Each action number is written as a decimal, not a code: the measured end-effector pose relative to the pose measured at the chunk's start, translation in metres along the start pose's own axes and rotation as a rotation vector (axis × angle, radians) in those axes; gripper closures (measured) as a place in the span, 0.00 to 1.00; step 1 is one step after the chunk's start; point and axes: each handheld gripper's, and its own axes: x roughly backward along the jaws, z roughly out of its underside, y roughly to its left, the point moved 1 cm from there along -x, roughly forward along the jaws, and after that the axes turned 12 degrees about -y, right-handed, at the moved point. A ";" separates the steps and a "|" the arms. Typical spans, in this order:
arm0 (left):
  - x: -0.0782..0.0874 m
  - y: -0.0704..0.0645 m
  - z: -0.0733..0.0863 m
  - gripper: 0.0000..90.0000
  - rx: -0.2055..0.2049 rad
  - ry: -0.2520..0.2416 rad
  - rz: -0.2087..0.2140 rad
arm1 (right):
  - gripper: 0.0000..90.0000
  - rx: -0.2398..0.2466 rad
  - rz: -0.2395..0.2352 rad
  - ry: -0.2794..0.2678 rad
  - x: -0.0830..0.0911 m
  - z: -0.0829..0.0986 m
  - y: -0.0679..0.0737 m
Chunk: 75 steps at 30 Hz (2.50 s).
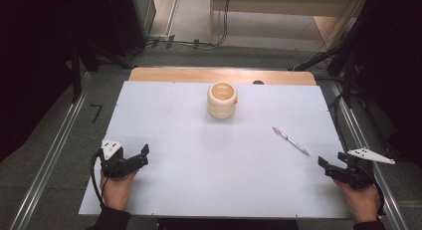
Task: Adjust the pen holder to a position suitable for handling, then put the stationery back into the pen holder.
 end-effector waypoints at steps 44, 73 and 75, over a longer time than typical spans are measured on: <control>-0.002 -0.001 0.001 0.07 -0.004 0.009 0.005 | 0.22 0.052 -0.026 0.041 -0.019 -0.003 0.009; -0.002 -0.002 0.002 0.07 -0.005 0.011 0.006 | 0.22 0.085 -0.043 0.064 -0.033 -0.007 0.018; -0.002 -0.002 0.001 0.07 -0.005 0.011 0.005 | 0.22 0.087 -0.043 0.069 -0.034 -0.007 0.018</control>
